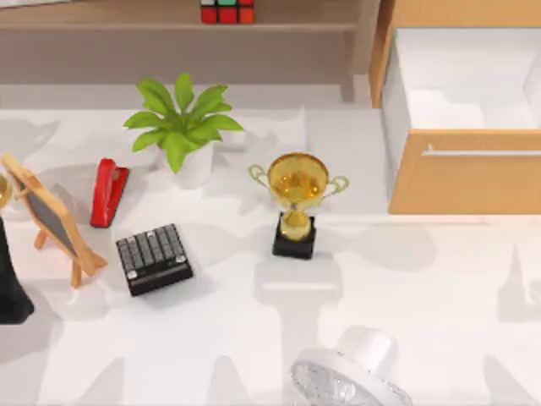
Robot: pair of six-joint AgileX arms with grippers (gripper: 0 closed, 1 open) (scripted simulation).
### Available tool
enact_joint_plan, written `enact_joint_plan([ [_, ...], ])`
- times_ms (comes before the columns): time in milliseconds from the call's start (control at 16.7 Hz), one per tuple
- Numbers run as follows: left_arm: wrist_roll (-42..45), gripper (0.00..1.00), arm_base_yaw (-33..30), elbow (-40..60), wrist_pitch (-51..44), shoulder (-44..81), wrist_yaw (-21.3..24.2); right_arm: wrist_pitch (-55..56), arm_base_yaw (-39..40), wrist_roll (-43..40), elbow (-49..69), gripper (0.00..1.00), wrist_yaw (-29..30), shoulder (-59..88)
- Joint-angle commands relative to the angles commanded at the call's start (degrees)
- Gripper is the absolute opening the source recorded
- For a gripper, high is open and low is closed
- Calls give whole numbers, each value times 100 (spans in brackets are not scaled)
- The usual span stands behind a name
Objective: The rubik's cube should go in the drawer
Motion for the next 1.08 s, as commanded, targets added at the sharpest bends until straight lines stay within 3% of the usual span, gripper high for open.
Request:
enact_joint_plan([
  [240,0,100,0,0,0,0,0,59,74,4,150,100,73,172],
  [480,0,100,0,0,0,0,0,403,491,31,1021,100,500,1239],
  [1080,0,100,0,0,0,0,0,2020,2506,141,5149,100,2552,6937],
])
